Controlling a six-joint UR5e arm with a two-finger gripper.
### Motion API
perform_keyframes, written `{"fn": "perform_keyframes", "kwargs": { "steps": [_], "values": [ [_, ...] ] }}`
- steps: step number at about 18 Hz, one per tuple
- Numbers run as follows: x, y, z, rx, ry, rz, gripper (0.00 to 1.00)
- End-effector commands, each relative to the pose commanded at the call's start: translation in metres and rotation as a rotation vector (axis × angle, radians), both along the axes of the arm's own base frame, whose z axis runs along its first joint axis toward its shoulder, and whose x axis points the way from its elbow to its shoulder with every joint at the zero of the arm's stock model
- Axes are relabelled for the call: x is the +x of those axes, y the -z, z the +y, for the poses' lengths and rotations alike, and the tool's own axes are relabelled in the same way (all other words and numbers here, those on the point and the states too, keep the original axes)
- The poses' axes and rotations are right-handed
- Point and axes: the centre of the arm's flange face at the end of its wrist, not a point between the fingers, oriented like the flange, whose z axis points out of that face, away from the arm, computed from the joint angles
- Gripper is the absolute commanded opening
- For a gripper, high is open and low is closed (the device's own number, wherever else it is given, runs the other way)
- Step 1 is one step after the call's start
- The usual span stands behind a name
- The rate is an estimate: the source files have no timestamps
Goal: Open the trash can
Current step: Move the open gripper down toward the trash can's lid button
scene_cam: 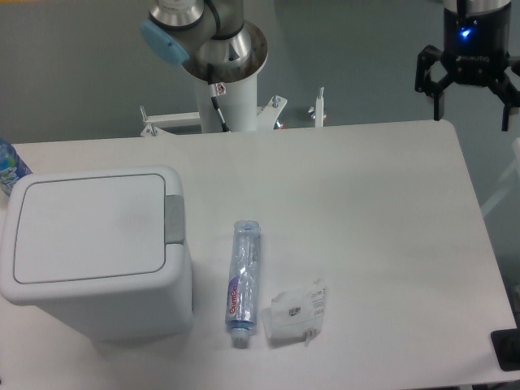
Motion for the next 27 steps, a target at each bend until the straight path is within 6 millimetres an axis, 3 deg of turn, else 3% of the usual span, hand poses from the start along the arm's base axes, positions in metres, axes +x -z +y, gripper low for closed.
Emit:
{"fn": "perform_keyframes", "kwargs": {
  "steps": [4, 9, 15, 21, 27],
  "values": [
    [0.0, 0.0, 0.001, 0.003, -0.009, -0.003, 1.0],
    [0.004, -0.002, 0.01, 0.094, -0.187, -0.06, 1.0],
    [0.028, -0.004, 0.058, 0.267, -0.425, -0.133, 1.0],
    [0.07, -0.002, 0.11, 0.377, -0.581, -0.278, 1.0],
    [0.115, 0.026, 0.151, 0.445, -0.641, -0.533, 1.0]
  ]
}}
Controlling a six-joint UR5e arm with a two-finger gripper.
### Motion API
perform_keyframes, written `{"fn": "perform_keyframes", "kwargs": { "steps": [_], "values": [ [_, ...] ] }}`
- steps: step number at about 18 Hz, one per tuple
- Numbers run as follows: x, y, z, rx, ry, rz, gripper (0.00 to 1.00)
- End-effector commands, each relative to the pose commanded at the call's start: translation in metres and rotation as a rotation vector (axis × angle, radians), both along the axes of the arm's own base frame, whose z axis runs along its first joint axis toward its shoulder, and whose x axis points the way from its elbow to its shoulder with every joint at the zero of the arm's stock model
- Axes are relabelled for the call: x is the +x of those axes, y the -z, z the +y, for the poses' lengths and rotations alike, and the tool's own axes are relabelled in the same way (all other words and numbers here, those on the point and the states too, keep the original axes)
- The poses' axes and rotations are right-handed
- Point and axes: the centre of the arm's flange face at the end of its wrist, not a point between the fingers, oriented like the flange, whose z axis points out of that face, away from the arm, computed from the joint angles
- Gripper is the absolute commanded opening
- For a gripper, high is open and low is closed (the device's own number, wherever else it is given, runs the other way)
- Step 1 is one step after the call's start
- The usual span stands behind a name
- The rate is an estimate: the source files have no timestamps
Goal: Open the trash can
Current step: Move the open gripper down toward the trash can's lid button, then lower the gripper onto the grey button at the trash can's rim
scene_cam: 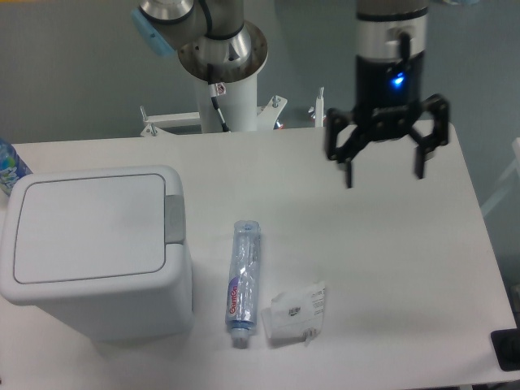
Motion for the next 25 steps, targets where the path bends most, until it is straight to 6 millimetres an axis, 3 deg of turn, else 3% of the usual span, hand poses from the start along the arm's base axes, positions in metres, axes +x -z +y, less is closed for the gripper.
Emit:
{"fn": "perform_keyframes", "kwargs": {
  "steps": [2, 6, 16, 25],
  "values": [
    [0.009, 0.009, 0.002, 0.017, 0.0, -0.043, 1.0],
    [0.037, 0.018, 0.027, 0.032, 0.031, -0.1, 1.0],
    [0.069, 0.034, 0.059, 0.049, 0.07, -0.176, 1.0],
    [0.079, 0.039, 0.062, 0.04, 0.095, -0.171, 1.0]
  ]
}}
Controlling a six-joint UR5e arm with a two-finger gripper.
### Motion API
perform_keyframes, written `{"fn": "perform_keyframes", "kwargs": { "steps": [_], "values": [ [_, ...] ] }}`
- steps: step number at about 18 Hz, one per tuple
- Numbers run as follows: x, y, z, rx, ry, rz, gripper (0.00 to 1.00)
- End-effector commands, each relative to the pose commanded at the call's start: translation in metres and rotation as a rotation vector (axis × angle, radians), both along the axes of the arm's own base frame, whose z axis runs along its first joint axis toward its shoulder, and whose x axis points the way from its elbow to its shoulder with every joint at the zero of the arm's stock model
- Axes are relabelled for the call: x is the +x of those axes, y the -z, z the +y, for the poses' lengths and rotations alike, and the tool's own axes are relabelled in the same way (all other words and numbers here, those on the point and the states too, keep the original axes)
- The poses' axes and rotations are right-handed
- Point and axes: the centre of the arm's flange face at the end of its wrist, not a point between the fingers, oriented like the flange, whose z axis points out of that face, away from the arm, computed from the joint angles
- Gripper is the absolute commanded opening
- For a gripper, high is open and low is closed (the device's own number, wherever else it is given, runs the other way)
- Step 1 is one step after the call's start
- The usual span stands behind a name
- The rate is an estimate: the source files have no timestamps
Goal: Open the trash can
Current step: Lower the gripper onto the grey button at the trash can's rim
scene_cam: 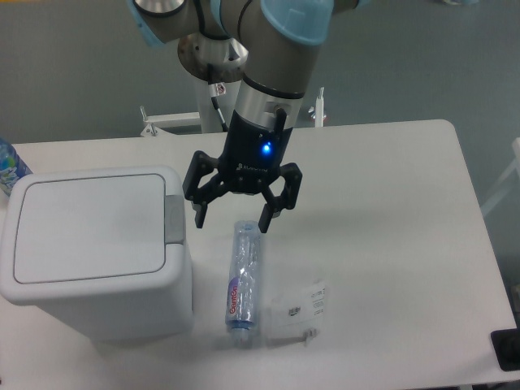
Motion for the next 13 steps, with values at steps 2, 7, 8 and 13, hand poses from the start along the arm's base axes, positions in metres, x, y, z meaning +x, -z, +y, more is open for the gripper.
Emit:
{"fn": "perform_keyframes", "kwargs": {
  "steps": [2, 7, 8, 13],
  "values": [
    [0.006, 0.005, 0.004, -0.006, 0.012, -0.005, 1.0],
    [0.011, 0.005, 0.007, 0.0, 0.012, -0.003, 1.0],
    [0.014, 0.006, 0.008, -0.001, 0.019, -0.003, 1.0],
    [0.017, 0.013, 0.008, -0.008, 0.024, -0.01, 1.0]
  ]
}}
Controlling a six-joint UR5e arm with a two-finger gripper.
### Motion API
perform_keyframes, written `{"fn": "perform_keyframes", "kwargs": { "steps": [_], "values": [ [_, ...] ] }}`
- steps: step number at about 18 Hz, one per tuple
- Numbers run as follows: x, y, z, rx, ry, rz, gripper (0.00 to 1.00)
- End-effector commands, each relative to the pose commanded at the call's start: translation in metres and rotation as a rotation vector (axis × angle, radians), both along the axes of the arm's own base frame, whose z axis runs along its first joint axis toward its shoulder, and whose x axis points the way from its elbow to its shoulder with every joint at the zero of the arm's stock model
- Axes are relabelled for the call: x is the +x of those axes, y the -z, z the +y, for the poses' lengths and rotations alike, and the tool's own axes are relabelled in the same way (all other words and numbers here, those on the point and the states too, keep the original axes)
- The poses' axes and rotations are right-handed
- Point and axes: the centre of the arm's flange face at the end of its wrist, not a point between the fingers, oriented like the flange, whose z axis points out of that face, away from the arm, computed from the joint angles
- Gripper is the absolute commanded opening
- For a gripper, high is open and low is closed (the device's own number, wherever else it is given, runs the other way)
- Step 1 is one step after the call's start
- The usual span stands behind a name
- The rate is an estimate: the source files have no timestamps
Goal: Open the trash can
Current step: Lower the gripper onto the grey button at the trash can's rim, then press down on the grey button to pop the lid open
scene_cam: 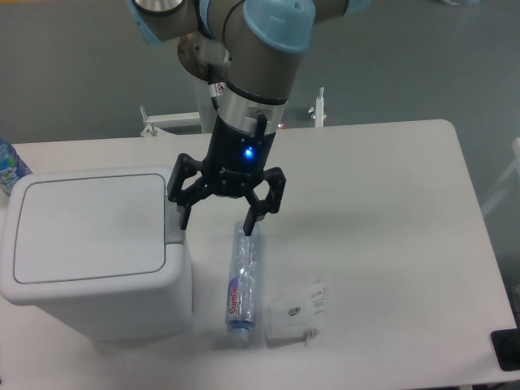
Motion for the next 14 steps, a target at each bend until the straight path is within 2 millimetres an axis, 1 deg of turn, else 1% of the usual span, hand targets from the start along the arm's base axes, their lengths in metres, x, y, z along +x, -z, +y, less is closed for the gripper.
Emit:
{"fn": "perform_keyframes", "kwargs": {
  "steps": [14],
  "values": [
    [0.0045, 0.0062, 0.0041, -0.006, 0.011, -0.004, 1.0]
  ]
}}
